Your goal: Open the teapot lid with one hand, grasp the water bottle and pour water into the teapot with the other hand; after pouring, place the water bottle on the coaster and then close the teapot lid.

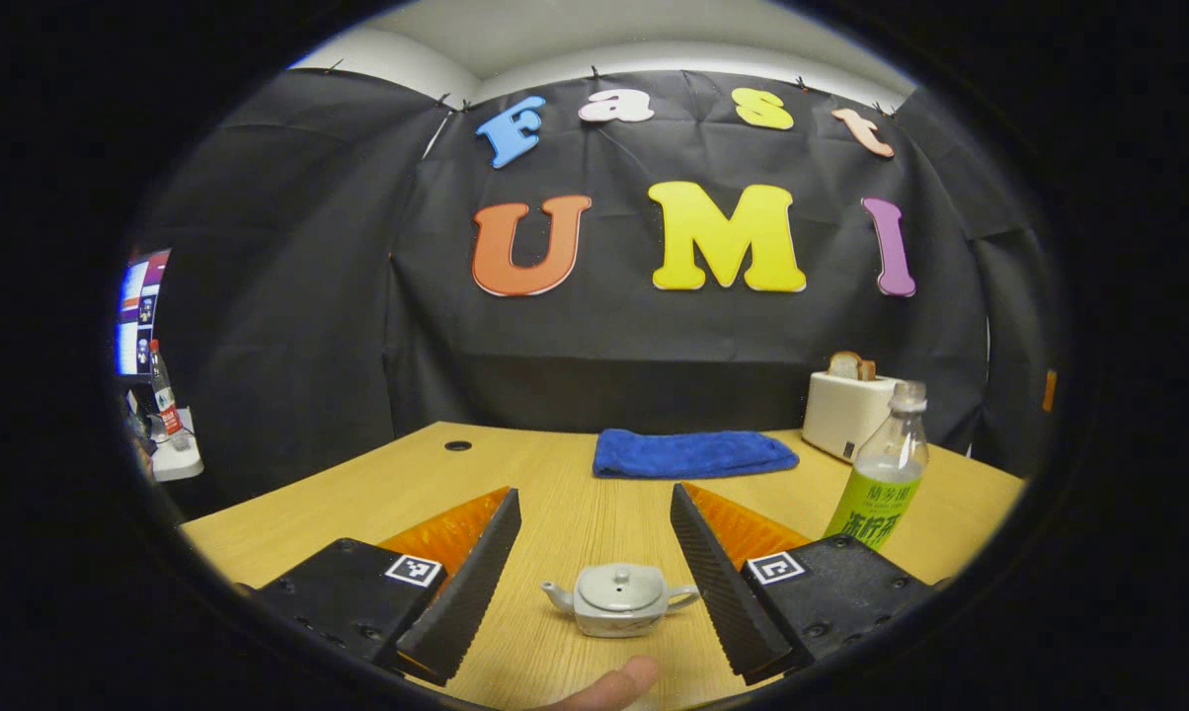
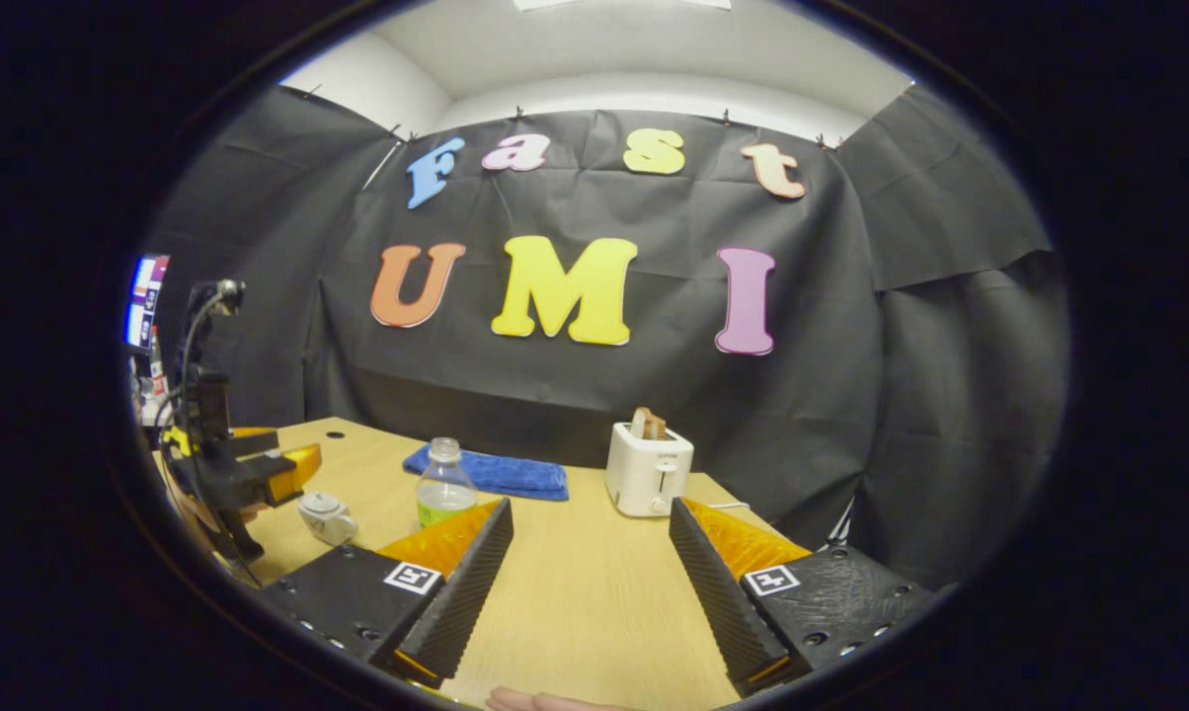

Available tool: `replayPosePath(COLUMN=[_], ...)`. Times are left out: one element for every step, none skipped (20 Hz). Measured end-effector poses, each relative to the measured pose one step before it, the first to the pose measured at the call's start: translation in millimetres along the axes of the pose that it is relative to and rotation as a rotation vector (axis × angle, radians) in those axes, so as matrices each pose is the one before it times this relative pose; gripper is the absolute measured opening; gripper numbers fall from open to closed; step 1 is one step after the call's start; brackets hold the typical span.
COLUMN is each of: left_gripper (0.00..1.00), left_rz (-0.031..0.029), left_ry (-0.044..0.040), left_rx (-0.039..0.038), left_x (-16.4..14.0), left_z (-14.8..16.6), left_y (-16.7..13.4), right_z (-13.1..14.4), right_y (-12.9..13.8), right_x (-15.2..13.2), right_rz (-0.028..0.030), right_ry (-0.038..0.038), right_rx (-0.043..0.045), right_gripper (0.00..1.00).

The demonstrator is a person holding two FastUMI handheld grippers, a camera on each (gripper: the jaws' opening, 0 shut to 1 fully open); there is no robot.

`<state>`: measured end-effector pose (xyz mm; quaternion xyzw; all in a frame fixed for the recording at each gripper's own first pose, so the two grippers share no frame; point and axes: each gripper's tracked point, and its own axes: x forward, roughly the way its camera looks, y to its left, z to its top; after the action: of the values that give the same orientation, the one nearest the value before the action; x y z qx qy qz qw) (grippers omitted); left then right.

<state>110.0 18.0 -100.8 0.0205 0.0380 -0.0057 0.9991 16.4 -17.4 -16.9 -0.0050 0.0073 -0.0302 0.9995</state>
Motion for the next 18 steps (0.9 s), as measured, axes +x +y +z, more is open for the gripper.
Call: replayPosePath(left_gripper=[0.96,0.96,0.95,0.91,0.88,0.8,0.74,0.59,0.58,0.55,0.53,0.47,0.43,0.35,0.33,0.26,0.22,0.13], left_rz=[-0.01235,-0.01388,-0.01084,-0.00596,0.00152,0.00445,-0.0029,-0.00881,-0.00711,-0.00672,-0.0049,0.0002,0.00317,-0.00989,-0.01111,-0.00461,0.00528,0.00525], left_ry=[0.02136,0.02474,0.00971,0.0121,0.00338,-0.01161,0.00928,0.00044,-0.00194,-0.00178,0.00319,0.00652,-0.00161,-0.00587,-0.00218,-0.00306,-0.00303,-0.00063], left_rx=[-0.00633,-0.00392,-0.00231,0.00033,0.00207,0.00505,0.00432,-0.00041,-0.00575,-0.00384,-0.00486,-0.00057,0.00086,-0.00139,0.00728,0.00238,-0.00371,-0.00333], left_x=[3.95,3.85,2.42,2.43,2.21,3.52,2.03,0.35,2.23,1.87,1.68,1.18,0.95,0.65,0.0,-0.79,-1.25,1.2], left_z=[-10.26,-9.28,-5.59,-4.12,-1.55,0.48,-2.59,-1.58,-0.41,-1.02,-1.49,-2.77,0.31,0.64,2.21,0.49,0.82,1.88], left_y=[-2.77,-2.23,-1.84,0.67,1.06,1.75,0.24,-2.21,-0.84,-1.44,-0.44,0.48,1.69,-1.79,-2.12,0.29,0.44,2.06], right_z=[-2.96,-6.85,-4.28,-2.48,-1.56,-1.76,-1.67,-3.41,-1.12,-1.24,-0.55,-2.24,-0.01,-2.19,-1.28,-1.25,-1.52,-6.3], right_y=[2.23,5.56,5.6,0.03,-1.98,0.66,1.3,3.71,2.17,-1.53,0.21,2.32,1.38,0.49,1.48,1.95,0.32,2.6], right_x=[2.63,0.42,0.88,3.17,1.63,1.01,0.86,0.81,0.96,1.13,0.53,0.97,0.97,1.31,1.58,2.56,4.02,3.11], right_rz=[0.00848,0.02331,0.02197,0.00428,-0.00699,-0.00373,0.00532,0.01286,0.00584,-0.00356,-0.00098,0.00457,0.00276,0.00065,0.00438,0.00182,-0.00062,0.00724], right_ry=[0.01431,0.01974,0.01736,0.01207,0.00599,0.00321,0.00998,0.0095,0.00583,0.00581,0.00282,0.00215,0.00125,0.00127,0.00129,-0.00272,0.0016,0.01025], right_rx=[0.00749,0.01683,0.01655,0.00293,-0.00721,-0.00617,0.00278,0.00771,0.00378,-0.00127,-0.00059,0.00037,-0.00007,-0.00196,-0.00571,-0.00012,0.00772,0.01002], right_gripper=[0.97,0.95,0.95,0.95,0.95,0.97,0.95,0.95,0.95,0.95,0.95,0.96,0.95,0.95,0.95,0.95,0.97,0.95])
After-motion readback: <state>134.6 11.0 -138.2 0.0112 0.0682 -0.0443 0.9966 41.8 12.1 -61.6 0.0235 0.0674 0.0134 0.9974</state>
